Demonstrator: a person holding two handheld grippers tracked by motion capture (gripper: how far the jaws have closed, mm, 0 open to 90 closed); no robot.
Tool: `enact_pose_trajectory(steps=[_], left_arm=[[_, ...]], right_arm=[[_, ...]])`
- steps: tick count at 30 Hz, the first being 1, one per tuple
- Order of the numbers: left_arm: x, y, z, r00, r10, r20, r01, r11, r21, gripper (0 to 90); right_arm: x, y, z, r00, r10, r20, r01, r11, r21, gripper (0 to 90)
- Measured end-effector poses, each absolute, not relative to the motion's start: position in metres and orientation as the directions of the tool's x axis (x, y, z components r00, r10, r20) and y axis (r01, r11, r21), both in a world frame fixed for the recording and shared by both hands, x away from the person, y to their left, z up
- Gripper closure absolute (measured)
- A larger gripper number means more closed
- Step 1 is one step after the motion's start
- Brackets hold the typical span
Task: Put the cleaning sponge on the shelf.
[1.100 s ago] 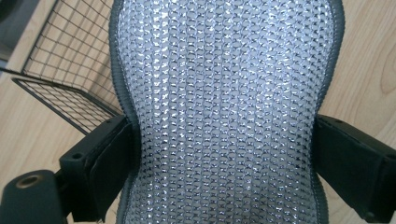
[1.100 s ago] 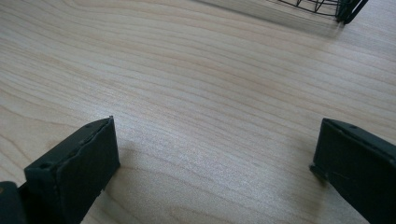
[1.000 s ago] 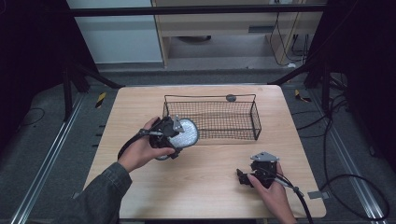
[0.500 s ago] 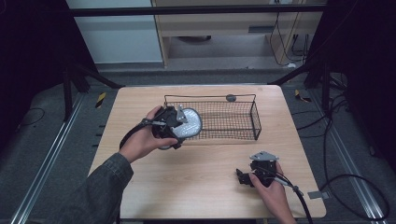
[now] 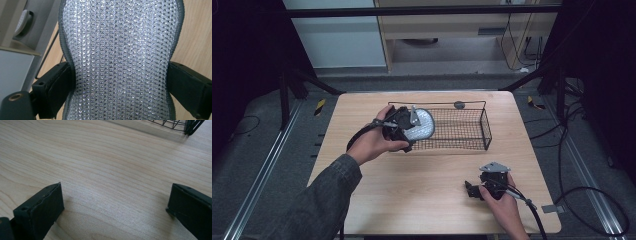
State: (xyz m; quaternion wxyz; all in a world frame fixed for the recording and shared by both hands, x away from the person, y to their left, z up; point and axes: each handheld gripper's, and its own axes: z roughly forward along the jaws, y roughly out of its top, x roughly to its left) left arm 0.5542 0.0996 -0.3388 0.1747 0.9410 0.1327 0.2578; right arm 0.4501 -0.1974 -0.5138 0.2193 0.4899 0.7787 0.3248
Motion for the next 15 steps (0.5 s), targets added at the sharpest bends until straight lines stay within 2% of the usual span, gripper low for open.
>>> enact_pose_trajectory(steps=[15], left_arm=[[0.582,0.082,-0.335,0.824,0.325,0.463,0.131,-0.906,0.402,7.9]], right_arm=[[0.45,-0.197,-0.513,-0.421,0.907,-0.015,0.626,0.303,0.718,0.4]])
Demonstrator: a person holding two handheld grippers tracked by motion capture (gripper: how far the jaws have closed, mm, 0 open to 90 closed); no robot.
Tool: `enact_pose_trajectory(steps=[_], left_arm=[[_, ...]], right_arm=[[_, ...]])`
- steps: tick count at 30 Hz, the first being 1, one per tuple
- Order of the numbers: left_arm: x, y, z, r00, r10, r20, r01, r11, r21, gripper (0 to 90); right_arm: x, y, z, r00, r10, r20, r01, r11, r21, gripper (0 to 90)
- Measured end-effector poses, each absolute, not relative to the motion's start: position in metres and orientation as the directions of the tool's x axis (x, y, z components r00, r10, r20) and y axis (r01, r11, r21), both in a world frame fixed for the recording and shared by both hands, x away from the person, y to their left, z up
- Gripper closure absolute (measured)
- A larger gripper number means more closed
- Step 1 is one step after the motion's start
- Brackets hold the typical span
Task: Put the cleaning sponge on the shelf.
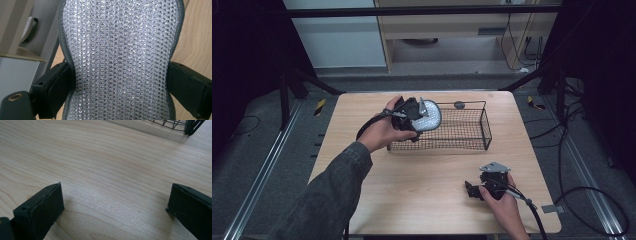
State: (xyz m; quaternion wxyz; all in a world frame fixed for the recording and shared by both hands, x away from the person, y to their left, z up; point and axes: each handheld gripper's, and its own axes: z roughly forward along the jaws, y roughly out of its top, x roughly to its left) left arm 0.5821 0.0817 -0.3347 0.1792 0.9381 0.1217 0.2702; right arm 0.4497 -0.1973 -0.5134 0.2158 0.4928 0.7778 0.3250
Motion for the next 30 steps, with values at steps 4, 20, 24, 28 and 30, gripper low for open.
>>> enact_pose_trajectory(steps=[4,20,24,28,30], left_arm=[[0.583,0.082,-0.336,0.825,0.32,0.466,0.127,-0.908,0.399,7.9],[0.594,0.076,-0.339,0.836,0.287,0.468,0.122,-0.928,0.351,8.5],[0.599,0.072,-0.343,0.845,0.279,0.457,0.126,-0.933,0.338,8.9],[0.604,0.07,-0.346,0.849,0.277,0.451,0.127,-0.934,0.335,9.0],[0.607,0.07,-0.347,0.849,0.276,0.451,0.129,-0.935,0.33,9.1]], right_arm=[[0.45,-0.197,-0.513,-0.421,0.907,-0.014,0.626,0.302,0.718,0.4],[0.45,-0.197,-0.513,-0.418,0.908,-0.012,0.627,0.298,0.72,0.4],[0.45,-0.197,-0.513,-0.418,0.908,-0.012,0.627,0.298,0.72,0.4],[0.45,-0.197,-0.513,-0.42,0.908,-0.012,0.626,0.299,0.72,0.4],[0.45,-0.197,-0.513,-0.42,0.907,-0.01,0.626,0.299,0.72,0.5]])
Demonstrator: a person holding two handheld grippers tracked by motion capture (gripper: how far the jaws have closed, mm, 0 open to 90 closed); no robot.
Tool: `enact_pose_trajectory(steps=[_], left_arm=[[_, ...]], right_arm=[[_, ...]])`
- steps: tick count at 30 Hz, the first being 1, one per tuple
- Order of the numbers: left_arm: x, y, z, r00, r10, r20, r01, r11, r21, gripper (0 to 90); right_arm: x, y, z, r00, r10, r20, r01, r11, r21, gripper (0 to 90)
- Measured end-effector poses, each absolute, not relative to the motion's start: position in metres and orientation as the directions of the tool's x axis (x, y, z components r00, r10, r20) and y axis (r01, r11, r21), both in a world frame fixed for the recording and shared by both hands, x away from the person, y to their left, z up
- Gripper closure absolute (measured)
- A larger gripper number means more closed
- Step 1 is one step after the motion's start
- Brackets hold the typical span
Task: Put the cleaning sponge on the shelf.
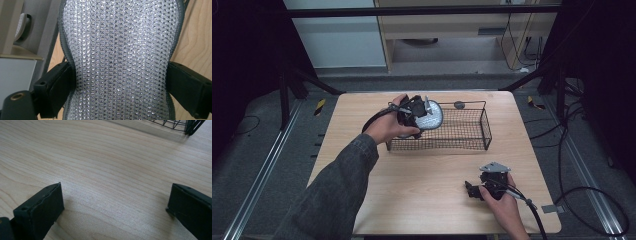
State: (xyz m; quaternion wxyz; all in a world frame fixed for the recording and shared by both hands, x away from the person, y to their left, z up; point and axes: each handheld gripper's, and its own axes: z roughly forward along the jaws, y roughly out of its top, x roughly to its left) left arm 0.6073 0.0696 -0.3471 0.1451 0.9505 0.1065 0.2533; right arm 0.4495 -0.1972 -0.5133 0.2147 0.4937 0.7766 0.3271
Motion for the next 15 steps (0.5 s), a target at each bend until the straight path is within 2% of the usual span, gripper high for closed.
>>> enact_pose_trajectory(steps=[15], left_arm=[[0.623,0.073,-0.356,0.839,0.241,0.488,0.096,-0.948,0.302,9.1]], right_arm=[[0.449,-0.197,-0.513,-0.42,0.907,-0.009,0.627,0.298,0.72,0.5]])
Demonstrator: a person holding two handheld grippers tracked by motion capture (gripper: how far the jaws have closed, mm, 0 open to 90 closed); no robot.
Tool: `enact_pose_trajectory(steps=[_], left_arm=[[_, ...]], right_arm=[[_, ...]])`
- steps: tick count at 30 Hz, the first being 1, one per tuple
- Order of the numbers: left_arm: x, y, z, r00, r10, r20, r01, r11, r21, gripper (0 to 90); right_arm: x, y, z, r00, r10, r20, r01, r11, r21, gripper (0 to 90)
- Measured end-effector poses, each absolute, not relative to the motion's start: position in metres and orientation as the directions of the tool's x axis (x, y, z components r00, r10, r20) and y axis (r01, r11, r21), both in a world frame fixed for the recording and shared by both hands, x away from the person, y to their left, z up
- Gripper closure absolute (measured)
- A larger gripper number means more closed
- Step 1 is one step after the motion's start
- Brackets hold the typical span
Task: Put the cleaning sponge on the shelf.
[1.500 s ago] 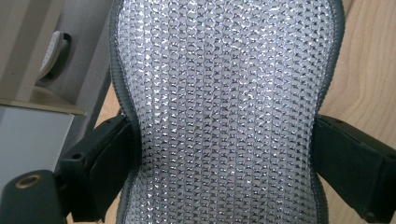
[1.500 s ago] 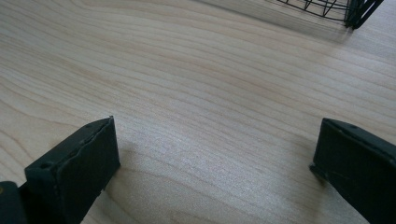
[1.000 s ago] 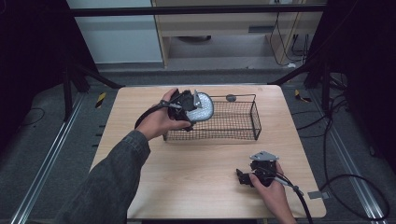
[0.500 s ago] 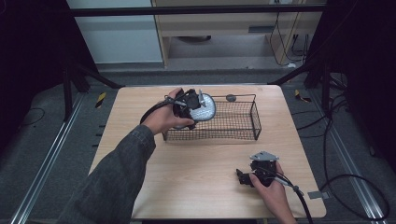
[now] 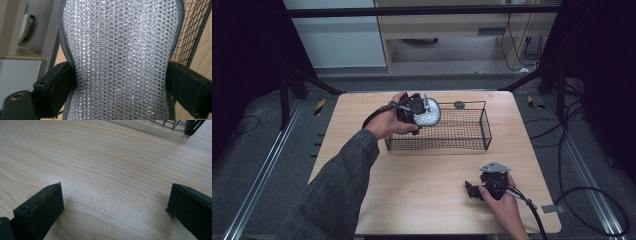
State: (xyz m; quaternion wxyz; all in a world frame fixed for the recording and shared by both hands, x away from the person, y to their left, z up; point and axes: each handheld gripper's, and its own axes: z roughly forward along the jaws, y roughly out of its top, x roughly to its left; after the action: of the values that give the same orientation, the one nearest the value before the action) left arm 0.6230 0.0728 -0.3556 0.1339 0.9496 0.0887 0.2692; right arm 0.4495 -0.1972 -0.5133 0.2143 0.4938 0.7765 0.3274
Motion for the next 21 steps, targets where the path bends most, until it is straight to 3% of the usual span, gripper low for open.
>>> enact_pose_trajectory(steps=[21], left_arm=[[0.623,0.059,-0.365,0.844,0.19,0.502,0.063,-0.964,0.259,8.8]], right_arm=[[0.449,-0.197,-0.513,-0.419,0.908,-0.006,0.627,0.295,0.721,0.5]])
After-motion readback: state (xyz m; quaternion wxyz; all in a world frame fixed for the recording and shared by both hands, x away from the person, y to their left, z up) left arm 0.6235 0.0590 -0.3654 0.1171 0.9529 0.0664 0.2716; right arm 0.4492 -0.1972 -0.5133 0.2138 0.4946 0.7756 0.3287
